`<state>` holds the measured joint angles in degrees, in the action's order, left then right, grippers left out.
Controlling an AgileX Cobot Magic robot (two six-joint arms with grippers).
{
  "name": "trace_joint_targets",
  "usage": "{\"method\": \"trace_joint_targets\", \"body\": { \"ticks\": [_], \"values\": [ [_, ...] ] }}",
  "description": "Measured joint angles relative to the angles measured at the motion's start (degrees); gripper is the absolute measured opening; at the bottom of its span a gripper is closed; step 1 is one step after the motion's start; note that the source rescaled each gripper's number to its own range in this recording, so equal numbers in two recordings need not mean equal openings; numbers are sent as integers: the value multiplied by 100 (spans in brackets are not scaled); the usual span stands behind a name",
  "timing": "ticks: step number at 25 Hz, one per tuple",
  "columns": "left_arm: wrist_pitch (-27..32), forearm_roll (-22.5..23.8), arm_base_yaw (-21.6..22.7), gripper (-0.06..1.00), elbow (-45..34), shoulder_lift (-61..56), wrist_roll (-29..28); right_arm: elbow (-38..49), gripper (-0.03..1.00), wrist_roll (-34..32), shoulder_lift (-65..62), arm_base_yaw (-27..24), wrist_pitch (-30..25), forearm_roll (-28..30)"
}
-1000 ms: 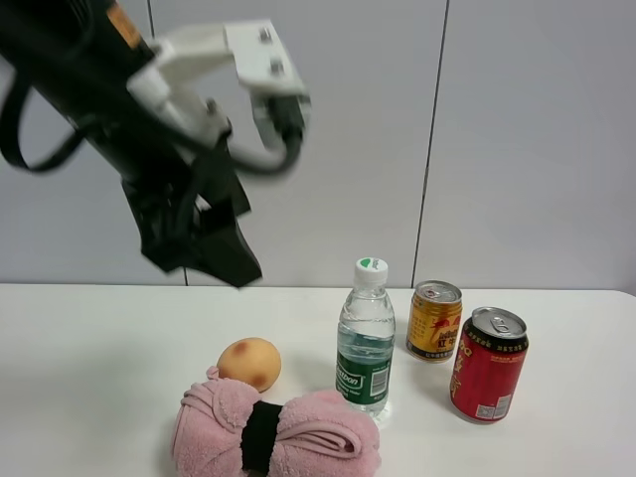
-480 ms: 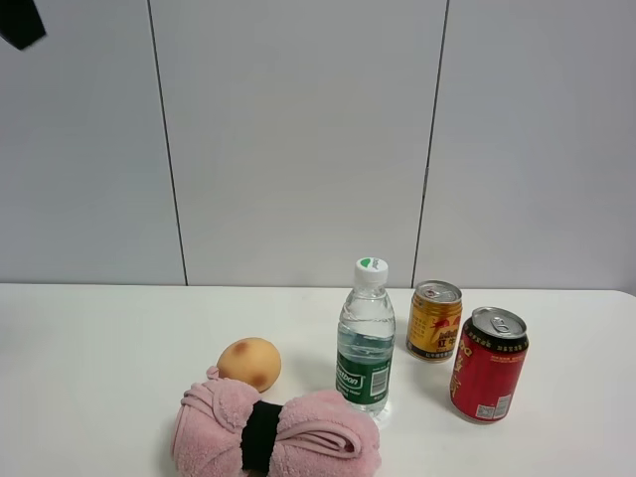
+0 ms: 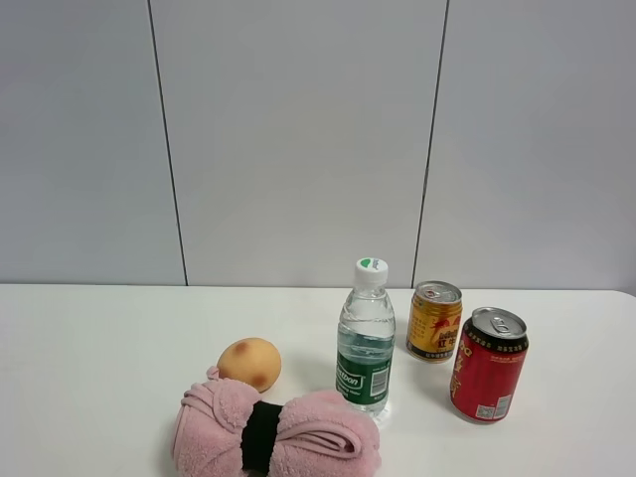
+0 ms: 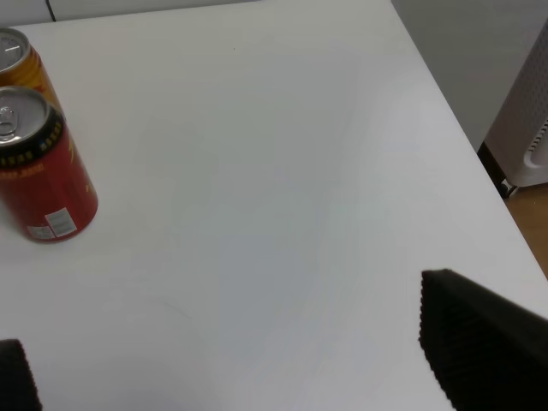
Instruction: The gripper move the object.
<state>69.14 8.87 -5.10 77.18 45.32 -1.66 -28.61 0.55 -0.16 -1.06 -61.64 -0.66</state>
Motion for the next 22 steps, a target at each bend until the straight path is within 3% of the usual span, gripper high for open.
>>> {"method": "trace_joint_targets", "body": {
  "ticks": [7, 12, 16, 22],
  "values": [
    [51, -164, 317, 61, -1951, -2157, -6, 0, 100, 0, 0, 0, 0, 0],
    [106, -146, 317, 69, -3221, -3371, -160, 0, 100, 0, 0, 0, 0, 0],
    [106, -157, 317, 71, -3752, -3883, -660, 0, 100, 0, 0, 0, 0, 0],
    [84, -306, 328, 71, -4420, -4116, -759, 0, 100, 0, 0, 0, 0, 0]
  ]
}}
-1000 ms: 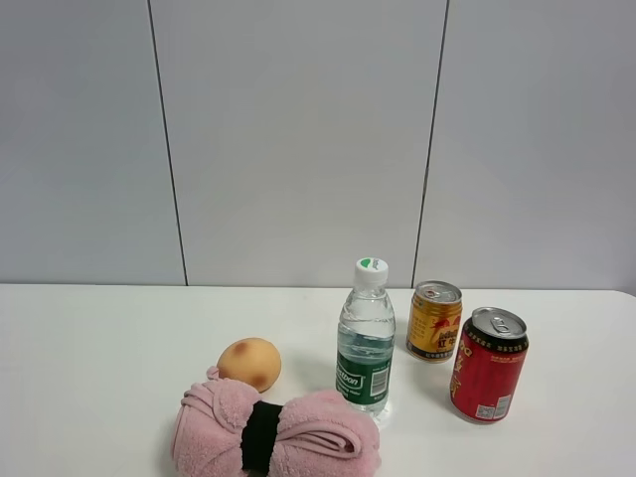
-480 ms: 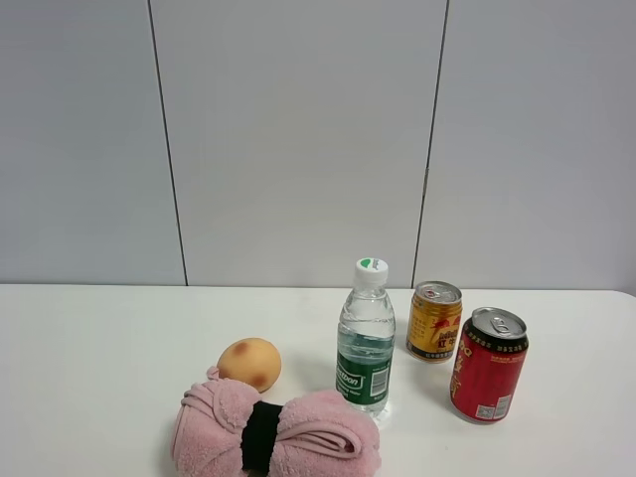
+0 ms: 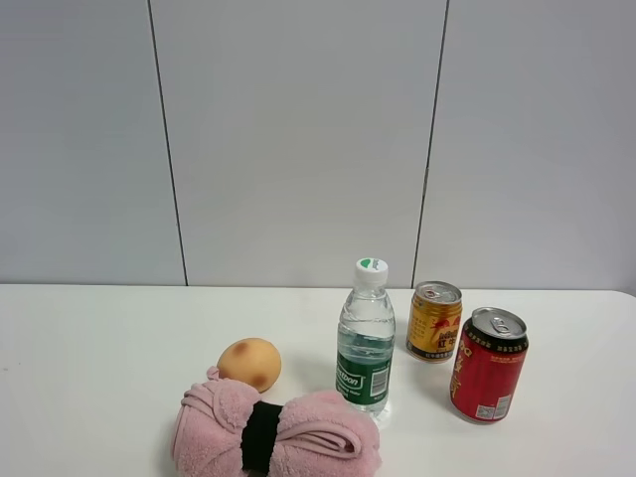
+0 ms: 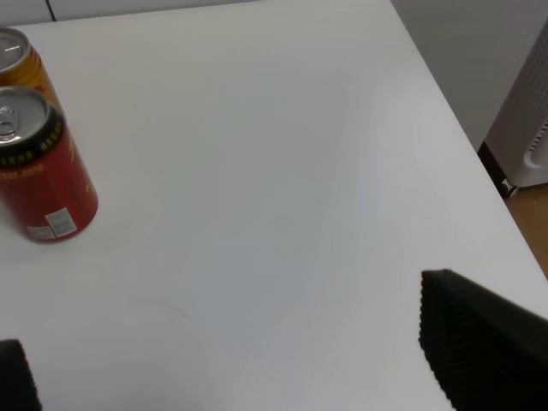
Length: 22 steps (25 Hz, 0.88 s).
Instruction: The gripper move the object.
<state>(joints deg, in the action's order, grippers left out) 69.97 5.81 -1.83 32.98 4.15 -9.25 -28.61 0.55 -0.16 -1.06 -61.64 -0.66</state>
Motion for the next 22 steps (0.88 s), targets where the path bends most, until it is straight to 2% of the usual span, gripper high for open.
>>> {"method": "trace_joint_targets", "body": {
  "ticks": [3, 4, 7, 11, 22],
  "values": [
    [-120, -147, 0, 71, -122, -7, 47, 0, 100, 0, 0, 0, 0, 0],
    [-419, -228, 74, 71, -165, -7, 165, 0, 100, 0, 0, 0, 0, 0],
    [-819, -493, 329, 71, -341, -29, 494, 0, 100, 0, 0, 0, 0, 0],
    [-923, -830, 543, 71, -397, -33, 925, 0, 100, 0, 0, 0, 0, 0],
    [-961, -742, 569, 71, -397, -33, 805, 0, 100, 0, 0, 0, 0, 0]
  ]
}}
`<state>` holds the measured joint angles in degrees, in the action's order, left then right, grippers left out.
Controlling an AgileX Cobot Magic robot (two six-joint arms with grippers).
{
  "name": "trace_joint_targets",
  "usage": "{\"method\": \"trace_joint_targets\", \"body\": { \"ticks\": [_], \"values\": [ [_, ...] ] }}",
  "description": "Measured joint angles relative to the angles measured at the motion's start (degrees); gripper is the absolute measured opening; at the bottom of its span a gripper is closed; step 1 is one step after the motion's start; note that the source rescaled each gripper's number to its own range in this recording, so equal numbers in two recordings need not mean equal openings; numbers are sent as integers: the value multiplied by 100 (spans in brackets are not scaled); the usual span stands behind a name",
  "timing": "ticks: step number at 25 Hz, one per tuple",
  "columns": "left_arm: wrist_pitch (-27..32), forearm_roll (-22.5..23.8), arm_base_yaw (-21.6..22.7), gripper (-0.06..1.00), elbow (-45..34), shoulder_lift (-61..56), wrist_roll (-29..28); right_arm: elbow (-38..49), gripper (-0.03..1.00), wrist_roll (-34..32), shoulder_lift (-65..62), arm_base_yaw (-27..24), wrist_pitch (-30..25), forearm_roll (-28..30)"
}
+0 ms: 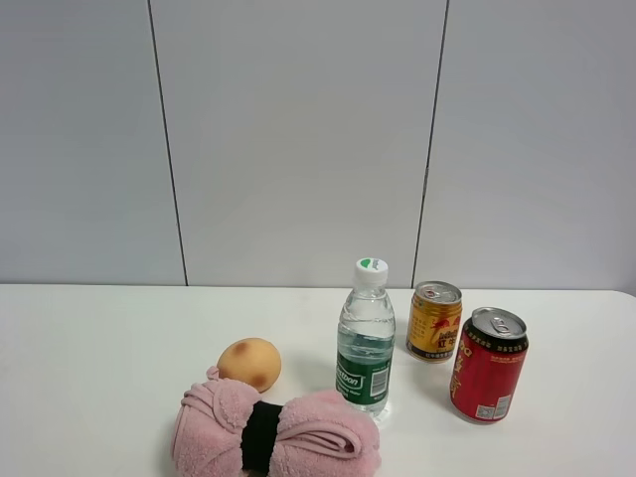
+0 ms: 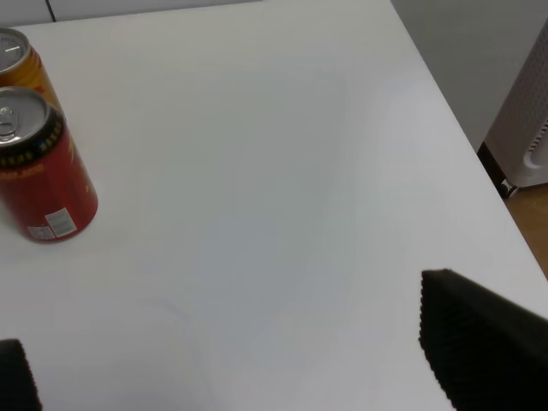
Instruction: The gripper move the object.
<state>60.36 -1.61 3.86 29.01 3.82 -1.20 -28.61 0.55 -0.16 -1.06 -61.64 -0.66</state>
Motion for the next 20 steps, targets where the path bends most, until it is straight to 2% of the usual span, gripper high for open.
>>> {"method": "trace_joint_targets", "body": {
  "ticks": [20],
  "values": [
    [0, 0, 0, 71, 0, 0, 0, 0, 100, 0, 0, 0, 0, 0]
  ]
}}
